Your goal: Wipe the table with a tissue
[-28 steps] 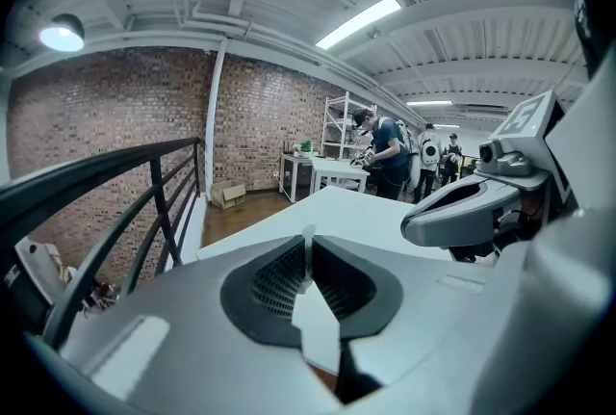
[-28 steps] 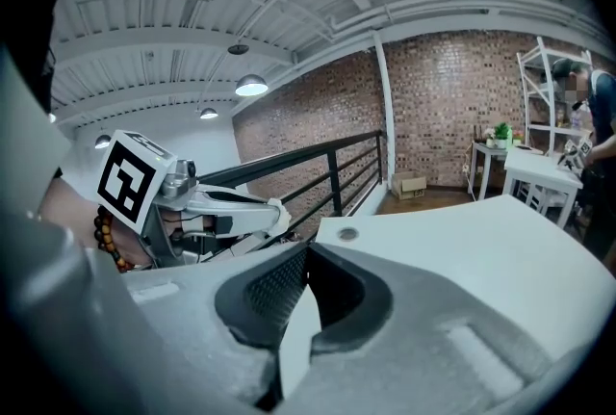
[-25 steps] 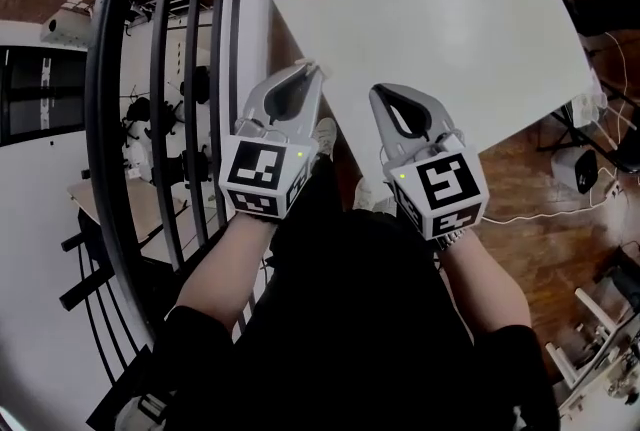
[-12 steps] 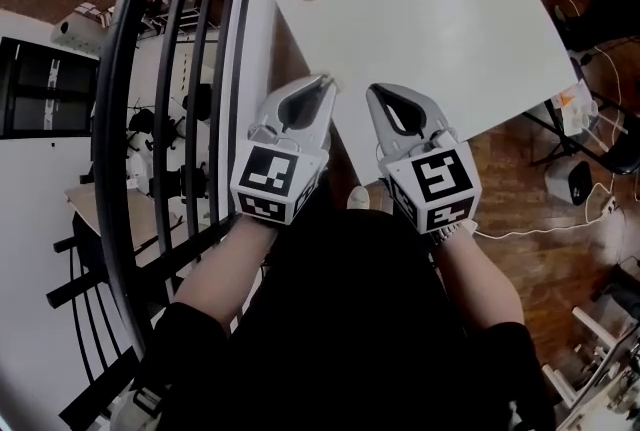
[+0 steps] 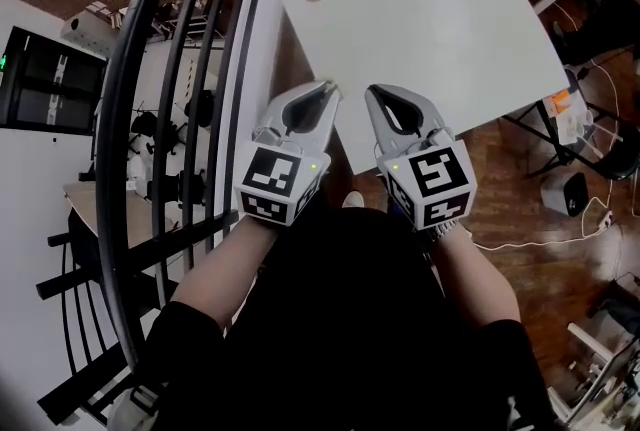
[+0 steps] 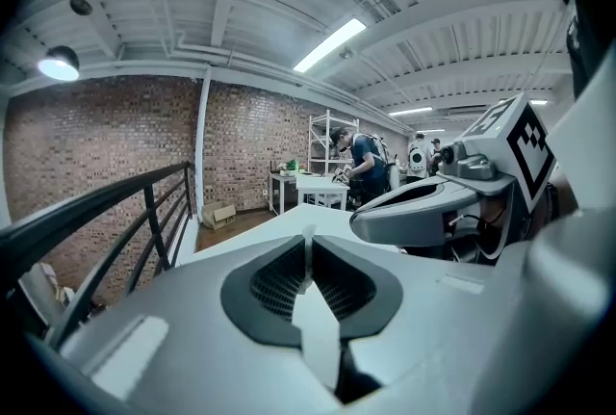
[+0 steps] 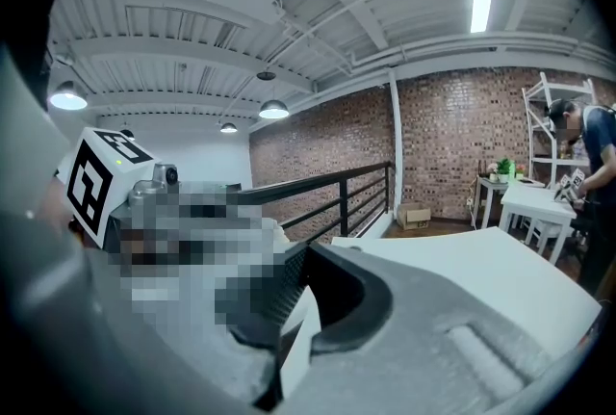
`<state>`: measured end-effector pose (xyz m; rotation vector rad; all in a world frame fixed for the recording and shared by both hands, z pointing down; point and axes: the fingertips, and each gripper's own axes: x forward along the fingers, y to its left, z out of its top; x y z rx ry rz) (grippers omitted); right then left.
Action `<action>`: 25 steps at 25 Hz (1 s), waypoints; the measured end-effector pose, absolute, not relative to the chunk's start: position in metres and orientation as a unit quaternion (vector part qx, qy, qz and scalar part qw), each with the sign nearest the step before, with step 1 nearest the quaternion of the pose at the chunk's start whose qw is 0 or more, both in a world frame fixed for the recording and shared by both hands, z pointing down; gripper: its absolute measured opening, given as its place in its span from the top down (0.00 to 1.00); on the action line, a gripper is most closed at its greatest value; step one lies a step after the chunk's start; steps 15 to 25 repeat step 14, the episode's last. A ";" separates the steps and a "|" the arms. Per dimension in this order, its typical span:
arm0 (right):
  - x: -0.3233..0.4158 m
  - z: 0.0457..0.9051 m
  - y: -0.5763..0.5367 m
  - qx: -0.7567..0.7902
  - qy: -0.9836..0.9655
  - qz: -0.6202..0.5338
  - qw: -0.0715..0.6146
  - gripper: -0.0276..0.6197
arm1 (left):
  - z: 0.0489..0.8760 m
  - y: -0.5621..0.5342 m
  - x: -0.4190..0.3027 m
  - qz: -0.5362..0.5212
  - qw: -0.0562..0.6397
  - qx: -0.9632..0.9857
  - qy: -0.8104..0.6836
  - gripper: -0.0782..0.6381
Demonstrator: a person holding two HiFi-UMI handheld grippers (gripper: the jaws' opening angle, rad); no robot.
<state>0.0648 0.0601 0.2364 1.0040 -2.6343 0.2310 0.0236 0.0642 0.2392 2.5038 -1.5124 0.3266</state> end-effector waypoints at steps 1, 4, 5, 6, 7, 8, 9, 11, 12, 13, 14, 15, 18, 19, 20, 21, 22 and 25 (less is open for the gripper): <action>0.065 0.235 0.062 0.350 -0.920 0.079 0.155 0.97 | 0.238 0.067 0.024 0.110 0.099 0.846 -0.512 0.84; 0.068 0.233 0.066 0.348 -0.922 0.075 0.153 0.97 | 0.235 0.072 0.028 0.110 0.097 0.847 -0.512 0.84; 0.068 0.232 0.067 0.348 -0.922 0.073 0.152 0.97 | 0.234 0.074 0.029 0.109 0.096 0.847 -0.512 0.84; 0.068 0.232 0.068 0.347 -0.923 0.073 0.152 0.97 | 0.233 0.075 0.029 0.108 0.094 0.847 -0.512 0.84; 0.068 0.231 0.070 0.347 -0.923 0.073 0.151 0.97 | 0.232 0.077 0.030 0.107 0.093 0.847 -0.512 0.84; 0.068 0.231 0.071 0.346 -0.923 0.073 0.151 0.97 | 0.231 0.079 0.031 0.107 0.093 0.847 -0.512 0.84; 0.068 0.231 0.073 0.345 -0.923 0.073 0.151 0.97 | 0.230 0.080 0.031 0.107 0.092 0.848 -0.512 0.84; 0.068 0.230 0.077 0.344 -0.924 0.071 0.150 0.97 | 0.229 0.084 0.032 0.107 0.092 0.848 -0.512 0.84; 0.068 0.230 0.079 0.343 -0.924 0.071 0.150 0.97 | 0.229 0.086 0.032 0.107 0.092 0.847 -0.512 0.84; 0.068 0.230 0.081 0.343 -0.924 0.070 0.150 0.97 | 0.229 0.088 0.033 0.107 0.092 0.847 -0.512 0.84; 0.069 0.230 0.082 0.343 -0.924 0.069 0.151 0.97 | 0.228 0.090 0.033 0.107 0.092 0.847 -0.513 0.84; 0.069 0.230 0.082 0.343 -0.924 0.069 0.151 0.97 | 0.228 0.090 0.033 0.107 0.092 0.847 -0.513 0.84; 0.069 0.230 0.082 0.343 -0.924 0.069 0.151 0.97 | 0.228 0.090 0.033 0.107 0.092 0.847 -0.513 0.84; 0.069 0.230 0.082 0.343 -0.924 0.069 0.151 0.97 | 0.228 0.090 0.033 0.107 0.092 0.847 -0.513 0.84; 0.069 0.230 0.082 0.343 -0.924 0.069 0.151 0.97 | 0.228 0.090 0.033 0.107 0.092 0.847 -0.513 0.84; 0.069 0.230 0.082 0.343 -0.924 0.069 0.151 0.97 | 0.228 0.090 0.033 0.107 0.092 0.847 -0.513 0.84; 0.069 0.230 0.082 0.343 -0.924 0.069 0.151 0.97 | 0.228 0.090 0.033 0.107 0.092 0.847 -0.513 0.84; 0.069 0.230 0.082 0.343 -0.924 0.069 0.151 0.97 | 0.228 0.090 0.033 0.107 0.092 0.847 -0.513 0.84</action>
